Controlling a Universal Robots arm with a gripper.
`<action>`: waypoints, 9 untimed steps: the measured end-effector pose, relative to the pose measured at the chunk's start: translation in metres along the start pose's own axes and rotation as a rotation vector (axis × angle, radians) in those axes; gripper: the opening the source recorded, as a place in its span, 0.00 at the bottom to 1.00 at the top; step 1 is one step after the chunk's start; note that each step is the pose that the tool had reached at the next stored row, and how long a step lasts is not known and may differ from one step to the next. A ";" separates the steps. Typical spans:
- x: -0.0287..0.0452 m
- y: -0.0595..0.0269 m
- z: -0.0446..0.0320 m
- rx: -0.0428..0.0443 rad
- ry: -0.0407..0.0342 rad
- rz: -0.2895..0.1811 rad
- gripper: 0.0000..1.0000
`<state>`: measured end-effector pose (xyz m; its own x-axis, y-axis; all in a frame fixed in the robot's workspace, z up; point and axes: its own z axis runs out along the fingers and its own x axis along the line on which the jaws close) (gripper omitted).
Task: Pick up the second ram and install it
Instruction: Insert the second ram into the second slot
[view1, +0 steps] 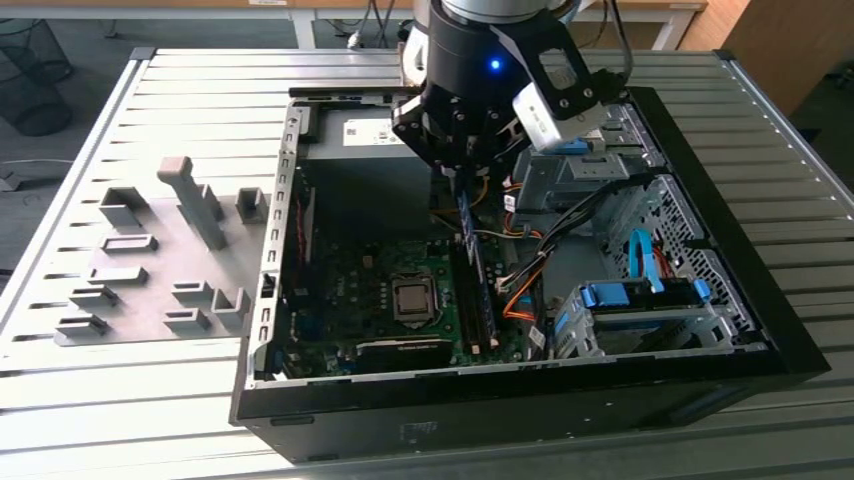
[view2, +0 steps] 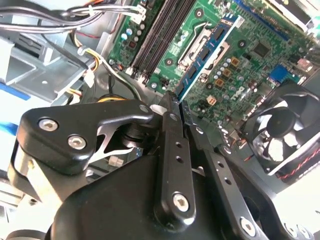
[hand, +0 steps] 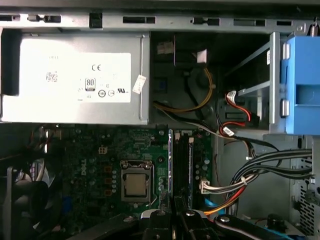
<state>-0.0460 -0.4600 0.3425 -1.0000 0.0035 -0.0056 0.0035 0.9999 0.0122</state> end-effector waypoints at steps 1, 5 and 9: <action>-0.0006 -0.0022 0.0010 0.0000 0.0000 0.000 0.14; -0.0066 -0.0052 0.0077 -0.0001 0.0001 0.000 0.14; -0.0100 -0.0053 0.0150 -0.0001 0.0004 0.000 0.14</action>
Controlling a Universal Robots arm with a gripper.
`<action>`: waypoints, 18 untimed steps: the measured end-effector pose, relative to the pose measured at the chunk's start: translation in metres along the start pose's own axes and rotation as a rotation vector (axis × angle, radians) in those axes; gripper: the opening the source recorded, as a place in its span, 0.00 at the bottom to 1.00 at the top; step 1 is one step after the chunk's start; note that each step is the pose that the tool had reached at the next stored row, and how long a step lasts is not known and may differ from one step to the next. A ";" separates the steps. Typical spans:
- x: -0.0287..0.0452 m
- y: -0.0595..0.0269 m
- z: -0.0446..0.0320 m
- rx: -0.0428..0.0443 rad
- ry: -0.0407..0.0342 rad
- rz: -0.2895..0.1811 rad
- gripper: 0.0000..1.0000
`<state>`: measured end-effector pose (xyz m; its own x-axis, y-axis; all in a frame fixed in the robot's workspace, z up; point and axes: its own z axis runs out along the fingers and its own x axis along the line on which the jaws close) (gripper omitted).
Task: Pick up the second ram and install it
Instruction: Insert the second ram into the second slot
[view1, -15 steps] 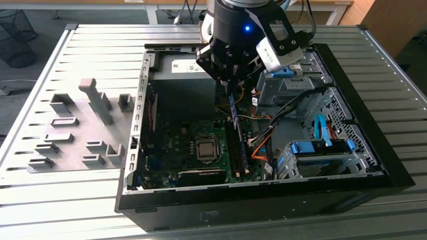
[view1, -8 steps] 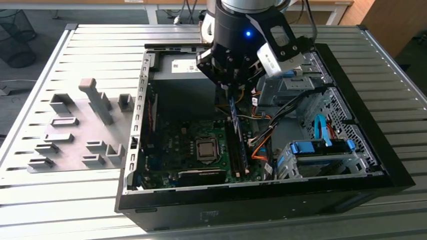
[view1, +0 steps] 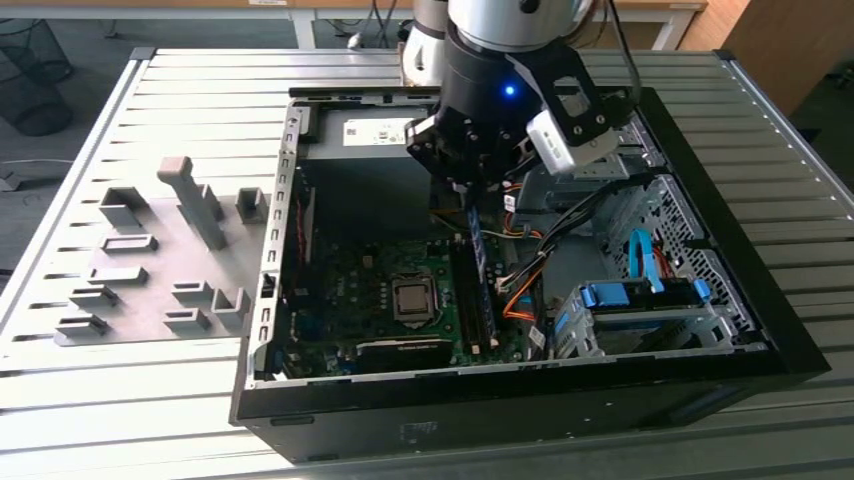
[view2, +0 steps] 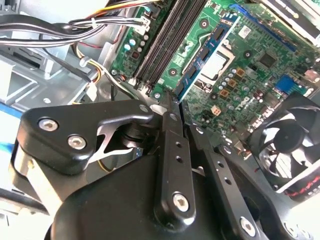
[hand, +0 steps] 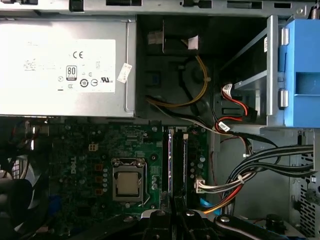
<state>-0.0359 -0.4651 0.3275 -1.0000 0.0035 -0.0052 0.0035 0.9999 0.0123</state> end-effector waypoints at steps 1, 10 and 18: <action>0.0000 0.0000 0.0019 0.0000 0.0000 0.000 0.14; 0.0000 -0.0002 0.0150 0.0001 0.0000 0.000 0.14; -0.0002 -0.0066 0.0187 0.0002 0.0001 0.000 0.14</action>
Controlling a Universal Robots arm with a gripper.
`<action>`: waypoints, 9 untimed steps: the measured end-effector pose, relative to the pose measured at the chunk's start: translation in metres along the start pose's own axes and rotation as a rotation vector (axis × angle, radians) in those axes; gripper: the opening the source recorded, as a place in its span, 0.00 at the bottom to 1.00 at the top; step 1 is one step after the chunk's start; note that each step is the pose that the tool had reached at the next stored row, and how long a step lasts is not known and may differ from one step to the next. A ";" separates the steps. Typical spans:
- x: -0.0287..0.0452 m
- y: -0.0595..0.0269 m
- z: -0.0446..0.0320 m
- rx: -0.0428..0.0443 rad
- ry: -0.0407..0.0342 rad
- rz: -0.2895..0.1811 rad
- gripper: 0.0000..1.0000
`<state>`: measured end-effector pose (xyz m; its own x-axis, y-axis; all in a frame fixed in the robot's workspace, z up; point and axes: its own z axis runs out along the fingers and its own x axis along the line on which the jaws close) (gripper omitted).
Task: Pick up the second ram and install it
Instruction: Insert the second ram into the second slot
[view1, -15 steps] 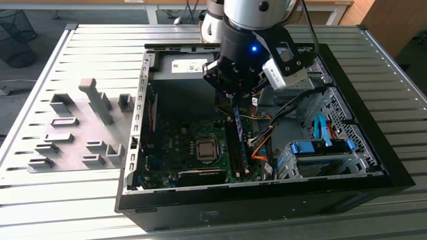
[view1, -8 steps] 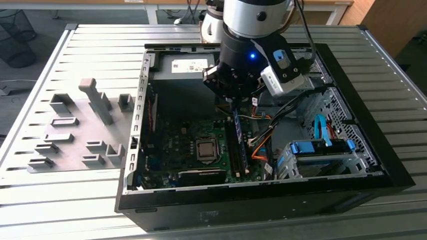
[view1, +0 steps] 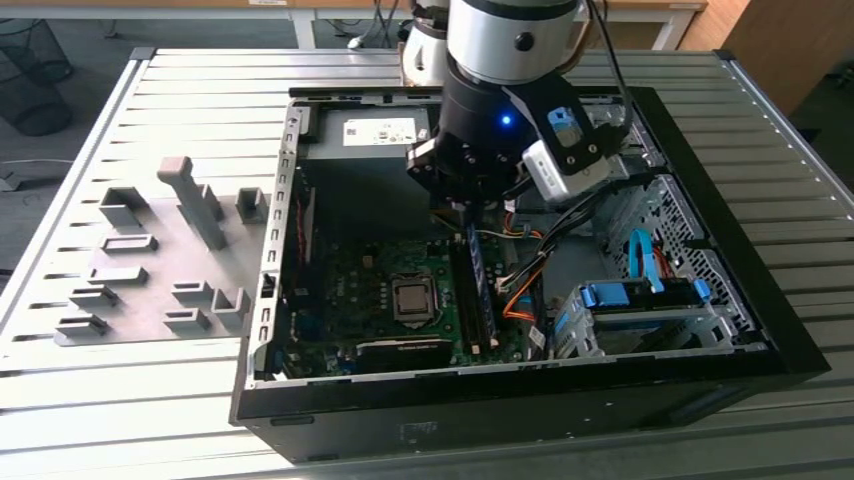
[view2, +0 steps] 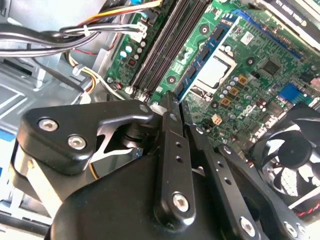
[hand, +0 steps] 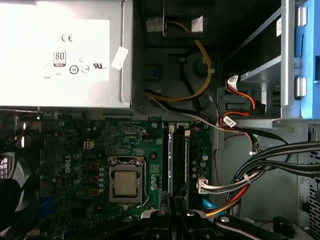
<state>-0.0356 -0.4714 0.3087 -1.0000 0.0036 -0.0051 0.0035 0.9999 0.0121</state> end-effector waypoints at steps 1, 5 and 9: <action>-0.0002 -0.0005 0.0018 -0.0001 0.0000 0.000 0.14; -0.0020 -0.0010 0.0091 0.0000 0.0000 0.003 0.14; -0.0047 -0.0011 0.0158 0.0001 0.0000 0.006 0.14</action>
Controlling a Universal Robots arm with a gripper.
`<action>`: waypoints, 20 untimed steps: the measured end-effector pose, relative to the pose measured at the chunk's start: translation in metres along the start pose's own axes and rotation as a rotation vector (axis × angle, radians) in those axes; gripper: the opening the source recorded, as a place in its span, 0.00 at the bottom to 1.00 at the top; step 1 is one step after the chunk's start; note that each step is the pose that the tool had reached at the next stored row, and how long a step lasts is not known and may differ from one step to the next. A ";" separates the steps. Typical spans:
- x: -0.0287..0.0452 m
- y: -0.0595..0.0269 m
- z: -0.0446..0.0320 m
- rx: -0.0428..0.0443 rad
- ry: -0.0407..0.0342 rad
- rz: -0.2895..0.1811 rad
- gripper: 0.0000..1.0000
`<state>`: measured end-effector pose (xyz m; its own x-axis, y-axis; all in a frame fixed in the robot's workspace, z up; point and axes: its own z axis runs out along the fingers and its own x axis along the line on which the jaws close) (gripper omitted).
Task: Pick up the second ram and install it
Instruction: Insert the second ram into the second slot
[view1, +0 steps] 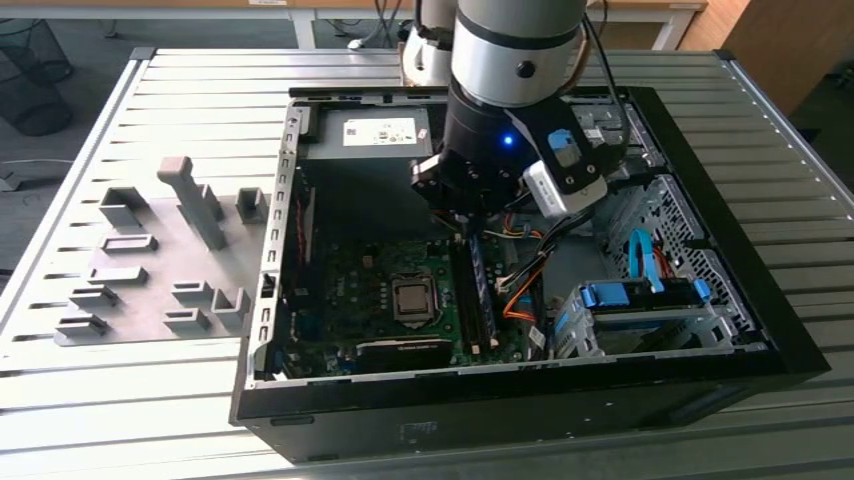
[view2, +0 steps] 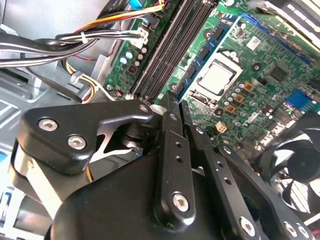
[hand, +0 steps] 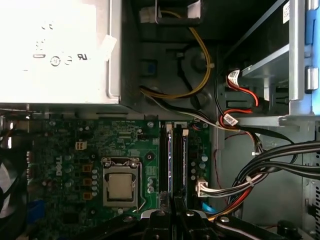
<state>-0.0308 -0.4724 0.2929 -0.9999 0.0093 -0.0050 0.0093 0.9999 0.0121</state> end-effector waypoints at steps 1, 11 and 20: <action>-0.0007 0.0000 0.0005 0.0001 0.0000 0.000 0.14; -0.0016 -0.0005 0.0158 0.0000 0.0003 0.000 0.14; -0.0006 -0.0032 0.0321 0.0000 0.0007 0.000 0.14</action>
<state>-0.0301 -0.4752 0.2607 -0.9999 0.0098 -0.0043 0.0097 0.9999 0.0121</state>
